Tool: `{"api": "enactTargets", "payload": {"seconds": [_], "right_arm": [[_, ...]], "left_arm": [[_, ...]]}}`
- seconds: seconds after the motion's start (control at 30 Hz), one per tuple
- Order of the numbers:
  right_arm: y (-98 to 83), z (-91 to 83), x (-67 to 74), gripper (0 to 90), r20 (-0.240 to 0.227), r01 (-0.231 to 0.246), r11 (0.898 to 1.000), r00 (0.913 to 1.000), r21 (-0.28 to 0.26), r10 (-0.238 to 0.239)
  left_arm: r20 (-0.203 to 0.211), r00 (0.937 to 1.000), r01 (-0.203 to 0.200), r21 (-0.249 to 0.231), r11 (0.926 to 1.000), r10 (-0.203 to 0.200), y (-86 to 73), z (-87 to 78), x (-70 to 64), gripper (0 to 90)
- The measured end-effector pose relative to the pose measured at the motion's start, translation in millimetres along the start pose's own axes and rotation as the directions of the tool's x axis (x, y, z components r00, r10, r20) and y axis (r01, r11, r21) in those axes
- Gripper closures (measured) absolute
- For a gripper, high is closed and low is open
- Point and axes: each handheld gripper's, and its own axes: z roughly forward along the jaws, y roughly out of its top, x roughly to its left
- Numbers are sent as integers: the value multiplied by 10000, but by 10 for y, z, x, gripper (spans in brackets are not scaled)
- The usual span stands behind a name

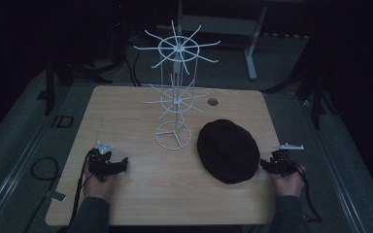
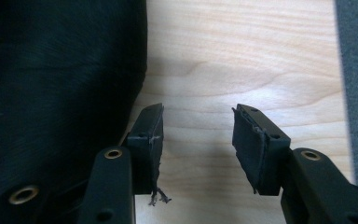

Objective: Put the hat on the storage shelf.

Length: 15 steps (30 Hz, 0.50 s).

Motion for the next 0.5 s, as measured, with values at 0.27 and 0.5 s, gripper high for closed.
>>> {"api": "enactTargets", "payload": {"seconds": [0.27,0.5], "right_arm": [[153,-261,65,511,-504,251,9971,9983,-717,-288],[406,-220,187,509,-842,898,9915,9916,-939,-978]], "left_arm": [[18,10000,-6,-23,10000,6,0,1,-6,145],[50,10000,-21,4,10000,21,0,-1,-10,146]]}}
